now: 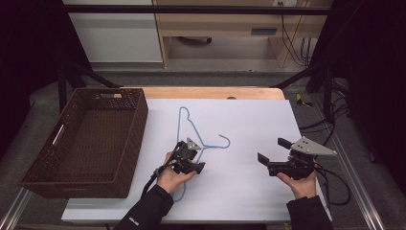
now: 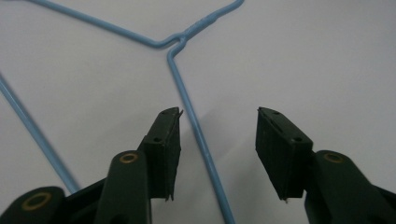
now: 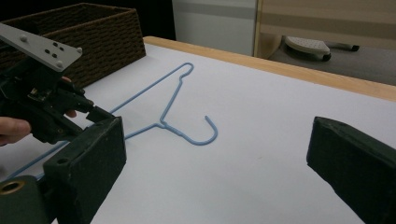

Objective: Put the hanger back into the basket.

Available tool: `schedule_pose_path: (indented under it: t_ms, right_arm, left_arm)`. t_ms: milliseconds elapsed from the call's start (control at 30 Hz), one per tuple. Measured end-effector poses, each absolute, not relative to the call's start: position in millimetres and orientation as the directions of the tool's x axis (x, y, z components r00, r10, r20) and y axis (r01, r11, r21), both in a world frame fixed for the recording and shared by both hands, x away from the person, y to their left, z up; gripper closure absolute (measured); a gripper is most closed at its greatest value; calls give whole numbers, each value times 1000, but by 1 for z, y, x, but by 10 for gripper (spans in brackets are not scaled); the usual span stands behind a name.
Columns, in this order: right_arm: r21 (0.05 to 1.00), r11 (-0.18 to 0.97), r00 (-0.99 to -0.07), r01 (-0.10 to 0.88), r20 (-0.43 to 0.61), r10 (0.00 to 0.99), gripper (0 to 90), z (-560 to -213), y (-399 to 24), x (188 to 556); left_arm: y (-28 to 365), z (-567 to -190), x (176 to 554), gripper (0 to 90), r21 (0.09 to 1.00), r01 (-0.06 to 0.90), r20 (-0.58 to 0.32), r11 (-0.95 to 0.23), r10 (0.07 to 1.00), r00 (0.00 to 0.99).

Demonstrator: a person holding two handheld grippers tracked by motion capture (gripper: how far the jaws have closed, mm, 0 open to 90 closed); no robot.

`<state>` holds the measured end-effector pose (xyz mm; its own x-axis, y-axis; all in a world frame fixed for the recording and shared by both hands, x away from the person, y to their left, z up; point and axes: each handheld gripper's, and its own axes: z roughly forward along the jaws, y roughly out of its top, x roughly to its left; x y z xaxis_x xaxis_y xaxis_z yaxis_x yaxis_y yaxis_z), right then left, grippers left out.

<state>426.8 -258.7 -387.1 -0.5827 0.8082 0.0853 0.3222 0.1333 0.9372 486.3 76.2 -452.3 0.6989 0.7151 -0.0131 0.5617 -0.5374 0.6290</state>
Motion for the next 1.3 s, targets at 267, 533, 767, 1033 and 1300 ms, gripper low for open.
schedule_pose_path:
  t_ms: [267,533,767,1033,1300]
  right_arm:
    - [934,143,-586,328,82,806,53,-389,-257,428]
    - [933,145,-589,330,84,804,54,-389,-256,428]
    - [930,158,-596,331,76,799,54,-391,-254,430]
    - [927,159,-600,338,82,796,54,-393,-251,431]
    - [923,172,-614,345,83,785,59,-397,-245,433]
  left_arm:
    - [70,-463,488,620,602,575,15,-554,727,686]
    - [68,-465,490,725,605,584,20,-542,743,669]
    - [65,-463,492,803,583,604,35,-543,760,649]
    - [58,-462,491,847,563,628,52,-537,782,622]
    - [57,-460,487,864,577,625,70,-525,794,603]
